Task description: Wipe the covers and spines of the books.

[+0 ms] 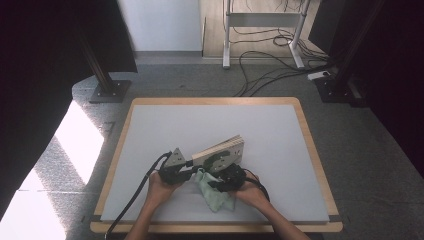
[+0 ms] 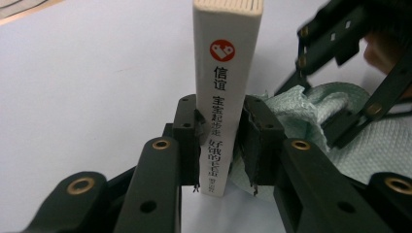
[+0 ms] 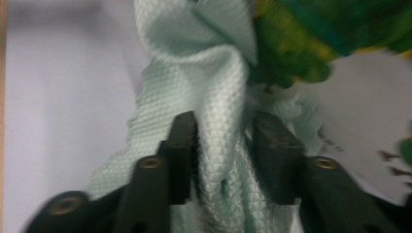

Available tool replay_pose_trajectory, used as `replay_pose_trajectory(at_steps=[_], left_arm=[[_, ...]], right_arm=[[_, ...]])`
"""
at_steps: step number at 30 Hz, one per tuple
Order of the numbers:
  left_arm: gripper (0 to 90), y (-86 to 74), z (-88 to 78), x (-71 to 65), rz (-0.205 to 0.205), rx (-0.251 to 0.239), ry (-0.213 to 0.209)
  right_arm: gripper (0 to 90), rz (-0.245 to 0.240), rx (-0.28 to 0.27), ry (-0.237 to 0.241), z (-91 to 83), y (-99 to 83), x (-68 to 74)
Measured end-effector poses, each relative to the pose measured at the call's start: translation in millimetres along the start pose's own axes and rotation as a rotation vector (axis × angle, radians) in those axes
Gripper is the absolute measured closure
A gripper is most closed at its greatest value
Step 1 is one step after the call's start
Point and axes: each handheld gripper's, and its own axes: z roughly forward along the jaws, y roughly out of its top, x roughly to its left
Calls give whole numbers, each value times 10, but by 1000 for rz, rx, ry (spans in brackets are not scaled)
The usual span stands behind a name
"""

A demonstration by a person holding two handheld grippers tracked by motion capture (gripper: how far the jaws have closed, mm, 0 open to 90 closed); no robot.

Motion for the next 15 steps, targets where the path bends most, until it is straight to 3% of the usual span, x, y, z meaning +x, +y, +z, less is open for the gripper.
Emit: replay_pose_trajectory(at_steps=[9, 15], left_arm=[[705, -2, 0, 1, 1, -1, -2], [706, -4, -1, 0, 1, -1, -3]], right_arm=[[376, -1, -65, -86, -327, 40, -132], [311, 41, -108, -173, -580, 0, -308]])
